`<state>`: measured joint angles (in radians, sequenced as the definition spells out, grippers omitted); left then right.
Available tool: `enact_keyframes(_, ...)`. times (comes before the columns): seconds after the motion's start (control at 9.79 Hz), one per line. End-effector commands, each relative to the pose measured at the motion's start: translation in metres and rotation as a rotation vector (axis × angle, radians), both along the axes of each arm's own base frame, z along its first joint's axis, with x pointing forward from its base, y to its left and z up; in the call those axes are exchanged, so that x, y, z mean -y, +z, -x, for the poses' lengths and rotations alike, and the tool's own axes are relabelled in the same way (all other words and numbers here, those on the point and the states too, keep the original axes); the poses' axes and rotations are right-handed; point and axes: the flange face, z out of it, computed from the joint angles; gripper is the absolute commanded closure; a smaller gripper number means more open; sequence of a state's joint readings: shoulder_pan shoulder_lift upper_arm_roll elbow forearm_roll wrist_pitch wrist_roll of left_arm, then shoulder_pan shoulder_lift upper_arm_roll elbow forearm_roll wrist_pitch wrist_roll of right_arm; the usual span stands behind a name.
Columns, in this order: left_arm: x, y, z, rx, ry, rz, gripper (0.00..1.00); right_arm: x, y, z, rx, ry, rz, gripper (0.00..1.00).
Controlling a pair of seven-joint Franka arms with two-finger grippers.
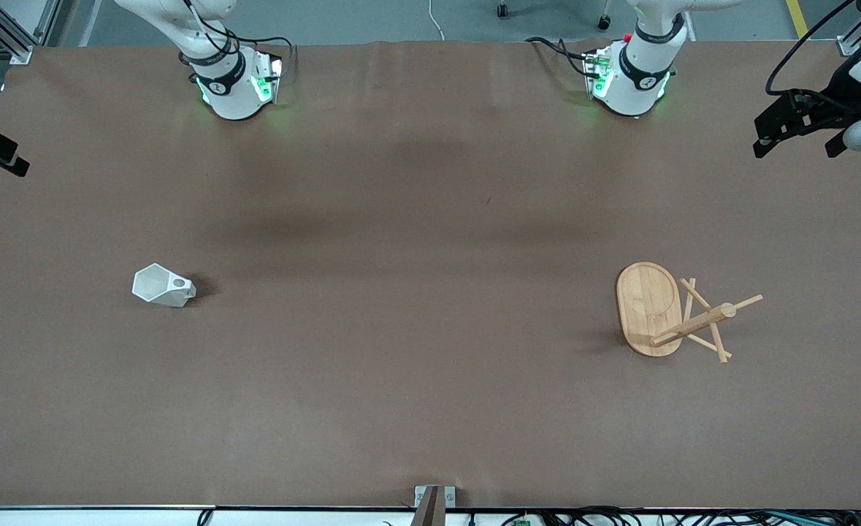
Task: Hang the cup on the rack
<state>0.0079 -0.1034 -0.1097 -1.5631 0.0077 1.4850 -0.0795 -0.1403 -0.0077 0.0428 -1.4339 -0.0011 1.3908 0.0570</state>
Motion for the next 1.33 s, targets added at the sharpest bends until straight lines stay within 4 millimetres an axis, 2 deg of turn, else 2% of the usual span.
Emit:
enact_keyframes(0.0, -0.003, -0.014, -0.006, -0.033, -0.01, -0.014, 0.0, 0.003, 0.002, 0.003, 0.001, 0.008, 0.017, 0.0)
enact_keyframes(0.61, -0.011, -0.017, -0.007, -0.039, -0.029, -0.014, 0.0, 0.003, 0.001, 0.003, 0.0, -0.007, 0.016, 0.0)
enact_keyframes(0.92, -0.006, -0.024, -0.009, -0.054, -0.036, -0.015, 0.0, 0.006, -0.008, -0.001, -0.013, -0.009, 0.007, 0.0)
enact_keyframes(1.02, -0.006, -0.026, -0.011, -0.056, -0.036, -0.014, 0.0, 0.022, -0.036, -0.017, -0.031, -0.03, 0.002, 0.0)
enact_keyframes(1.12, -0.004, -0.027, -0.011, -0.057, -0.038, -0.014, 0.0, 0.038, -0.076, -0.028, -0.023, -0.047, 0.002, 0.0)
enact_keyframes(1.23, -0.004, -0.03, -0.013, -0.062, -0.038, -0.014, 0.0, 0.039, -0.117, -0.033, -0.016, -0.047, 0.003, 0.0)
